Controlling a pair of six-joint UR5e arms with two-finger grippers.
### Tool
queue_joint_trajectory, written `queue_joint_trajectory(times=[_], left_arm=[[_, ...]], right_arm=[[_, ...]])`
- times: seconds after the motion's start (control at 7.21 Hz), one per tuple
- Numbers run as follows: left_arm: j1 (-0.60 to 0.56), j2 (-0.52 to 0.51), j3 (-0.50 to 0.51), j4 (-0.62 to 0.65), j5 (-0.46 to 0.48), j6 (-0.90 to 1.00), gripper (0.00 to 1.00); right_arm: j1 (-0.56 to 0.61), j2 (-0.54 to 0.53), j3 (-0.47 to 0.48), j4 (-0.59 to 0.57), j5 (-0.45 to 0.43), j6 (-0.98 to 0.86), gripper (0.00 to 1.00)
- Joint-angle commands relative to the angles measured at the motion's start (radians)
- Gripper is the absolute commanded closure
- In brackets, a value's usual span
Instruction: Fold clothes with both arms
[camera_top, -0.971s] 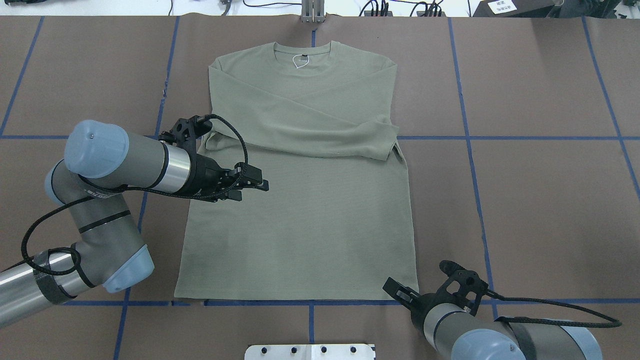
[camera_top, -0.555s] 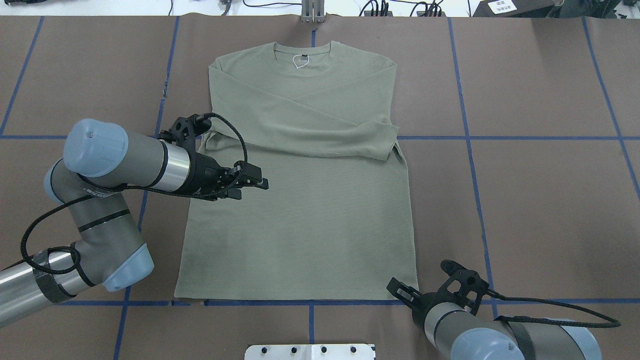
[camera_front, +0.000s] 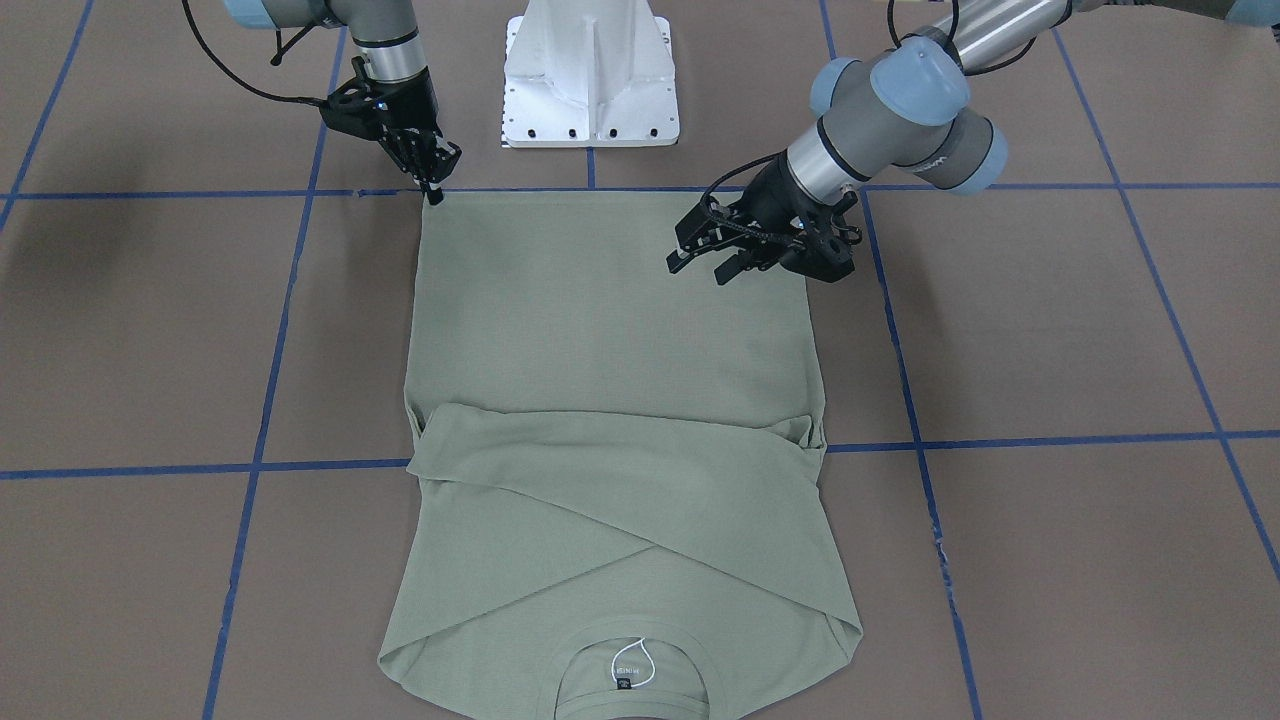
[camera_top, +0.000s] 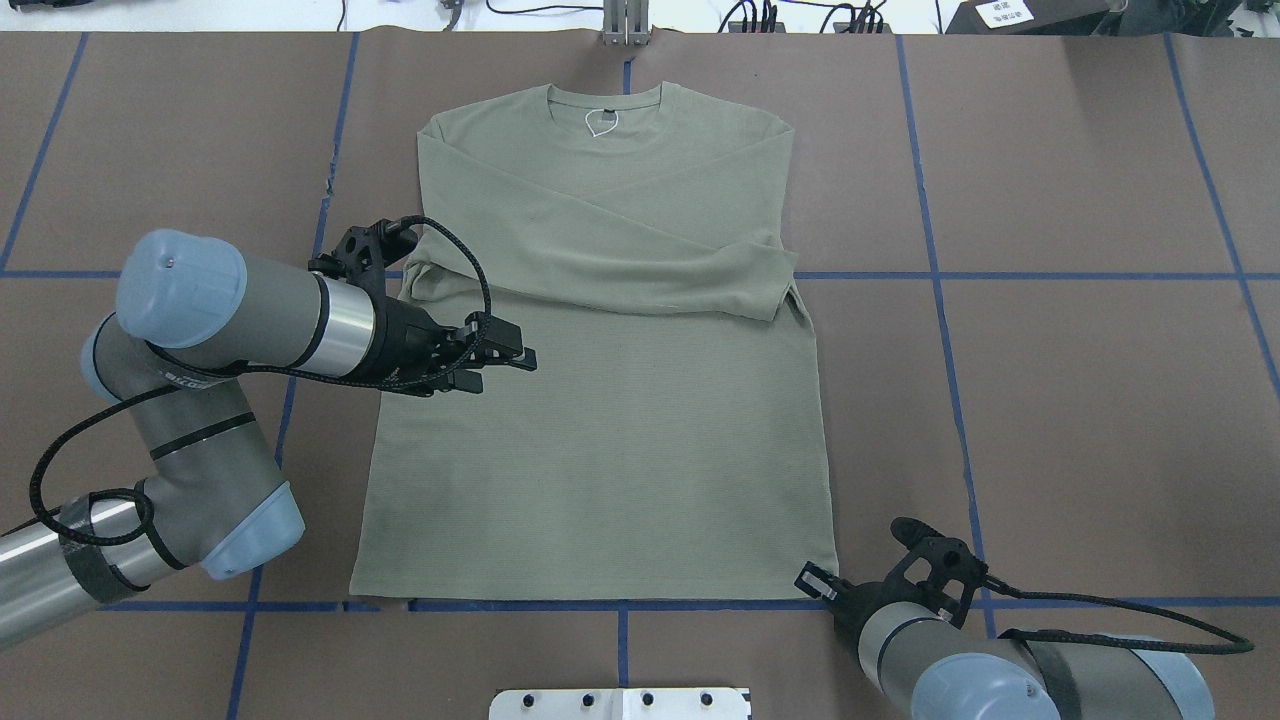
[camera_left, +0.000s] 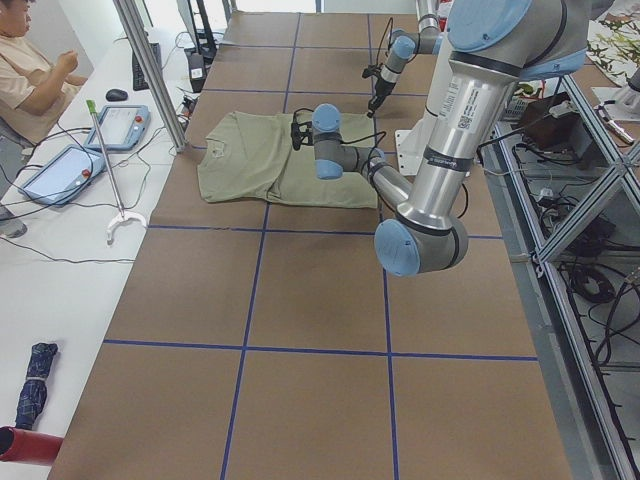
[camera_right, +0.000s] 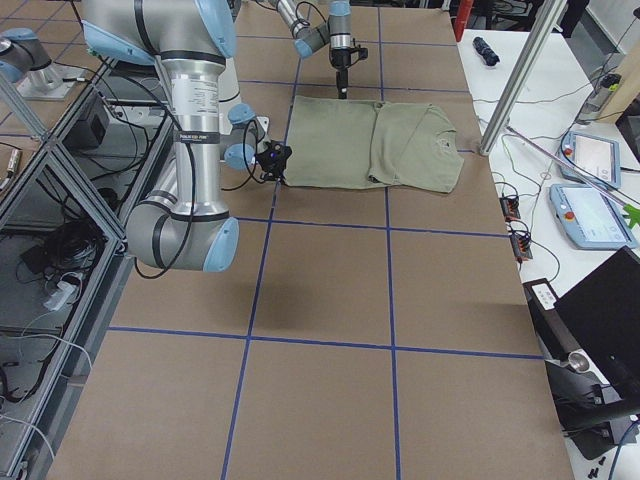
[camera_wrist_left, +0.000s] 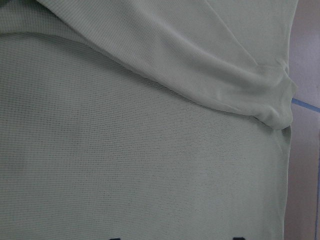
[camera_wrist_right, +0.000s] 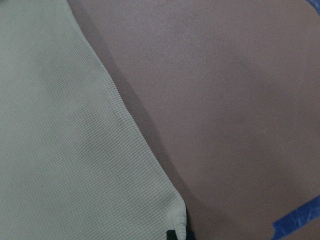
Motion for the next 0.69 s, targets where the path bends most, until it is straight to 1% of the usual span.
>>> queue_joint_trajectory(times=[0.0, 0.14, 0.28, 0.42, 0.55], left_arm=[[0.024, 0.073, -0.063, 0.000, 0.066, -0.163, 0.20], [0.097, 0.189, -0.145, 0.005, 0.152, -0.167, 0.20], [0.169, 0.289, -0.204, 0.014, 0.250, -0.170, 0.20], [0.242, 0.345, -0.247, 0.090, 0.316, -0.217, 0.20], [0.286, 0.344, -0.302, 0.244, 0.352, -0.239, 0.20]], right_arm=[[-0.001, 0.006, 0.011, 0.000, 0.001, 0.000, 1.00], [-0.001, 0.009, 0.009, 0.000, 0.003, -0.002, 1.00], [-0.001, 0.011, 0.011, 0.000, 0.006, -0.003, 1.00], [-0.001, 0.014, 0.009, 0.000, 0.006, -0.002, 1.00], [-0.001, 0.014, 0.011, 0.000, 0.003, -0.002, 1.00]])
